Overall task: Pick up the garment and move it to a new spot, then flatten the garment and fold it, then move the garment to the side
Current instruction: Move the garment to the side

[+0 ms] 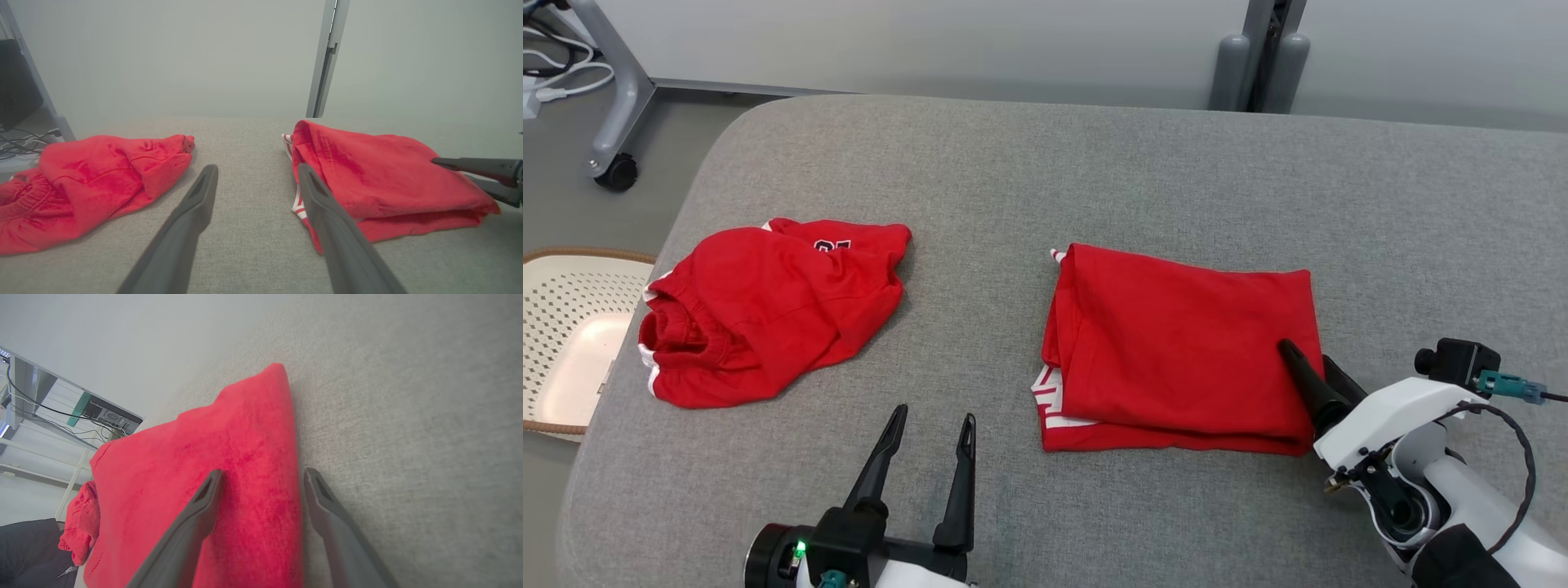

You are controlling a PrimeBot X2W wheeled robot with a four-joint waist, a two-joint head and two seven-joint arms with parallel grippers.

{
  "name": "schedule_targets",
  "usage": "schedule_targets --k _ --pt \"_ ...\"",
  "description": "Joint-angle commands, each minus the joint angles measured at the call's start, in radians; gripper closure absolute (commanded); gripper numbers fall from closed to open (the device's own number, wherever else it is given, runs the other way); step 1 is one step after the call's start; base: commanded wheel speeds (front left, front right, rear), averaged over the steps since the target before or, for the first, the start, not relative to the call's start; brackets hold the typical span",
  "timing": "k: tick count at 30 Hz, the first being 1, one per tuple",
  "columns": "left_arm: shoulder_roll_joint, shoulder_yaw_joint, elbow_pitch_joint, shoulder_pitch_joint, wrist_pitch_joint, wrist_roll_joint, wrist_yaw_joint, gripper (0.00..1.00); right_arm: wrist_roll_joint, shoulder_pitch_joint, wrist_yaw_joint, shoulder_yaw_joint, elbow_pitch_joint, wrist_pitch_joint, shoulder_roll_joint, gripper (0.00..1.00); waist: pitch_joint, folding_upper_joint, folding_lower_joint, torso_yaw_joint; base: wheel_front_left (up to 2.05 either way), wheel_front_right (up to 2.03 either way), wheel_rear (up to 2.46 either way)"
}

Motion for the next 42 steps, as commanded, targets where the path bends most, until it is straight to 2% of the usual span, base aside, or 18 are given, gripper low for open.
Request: schedule_targets --k 1,2,3,4,5,6,7,14,21,31,42 --pt "0.003 -0.001 0.001 -0.022 -0.004 -0.001 0.003 0.00 0.019 -0.009 0.000 0.014 -0.004 0.000 -0.009 0.17 0.004 0.0000 0.0000 0.004 0.00 0.00 0.00" --pt "0.003 -0.003 0.002 -0.022 -0.004 0.000 0.004 0.00 0.030 -0.012 0.000 0.020 -0.005 -0.003 -0.012 0.50 0.006 0.0000 0.0000 0.006 0.00 0.00 0.00" --pt "0.003 -0.005 0.003 -0.024 -0.004 0.001 0.005 0.00 0.041 -0.014 0.000 0.025 -0.011 -0.006 -0.014 0.56 0.007 0.0000 0.0000 0.008 0.00 0.00 0.00" --pt "0.003 -0.005 0.003 -0.025 -0.004 0.002 0.004 0.00 0.053 -0.016 0.000 0.030 -0.017 -0.009 -0.016 0.68 0.008 0.0000 0.0000 0.009 0.00 0.00 0.00" --pt "0.003 -0.006 0.005 -0.026 -0.004 0.004 0.004 0.00 0.062 -0.016 0.000 0.037 -0.021 -0.012 -0.021 0.85 0.009 0.0000 0.0000 0.011 0.00 0.00 0.00" --pt "0.003 -0.007 0.006 -0.026 -0.004 0.005 0.003 0.00 0.068 -0.016 0.000 0.045 -0.024 -0.014 -0.026 0.97 0.009 0.0000 0.0000 0.012 0.00 0.00 0.00" --pt "0.003 -0.007 0.007 -0.026 -0.004 0.006 0.002 0.00 0.073 -0.017 0.000 0.055 -0.028 -0.019 -0.031 1.00 0.008 0.0000 0.0000 0.013 0.00 0.00 0.00" --pt "0.003 -0.004 0.013 -0.019 -0.004 0.014 -0.001 0.00 0.089 -0.032 0.000 0.108 -0.048 -0.070 -0.070 1.00 0.003 0.0000 0.0000 0.013 0.00 0.00 0.00" --pt "0.003 0.004 0.007 -0.017 -0.004 0.022 -0.010 0.00 0.046 -0.058 0.000 0.169 -0.053 -0.120 -0.117 1.00 0.006 0.0000 0.0000 -0.035 0.00 0.00 0.00" --pt "0.003 0.005 0.007 -0.066 -0.004 0.058 -0.034 0.00 0.006 -0.110 0.000 0.180 -0.064 -0.145 -0.141 1.00 0.034 0.0000 0.0000 -0.180 0.00 0.00 0.00" --pt "0.004 0.017 0.026 -0.108 -0.004 0.085 -0.055 0.00 -0.068 -0.094 0.000 0.098 -0.094 -0.145 -0.125 1.00 0.057 0.0000 0.0000 -0.344 0.00 0.00 0.00"
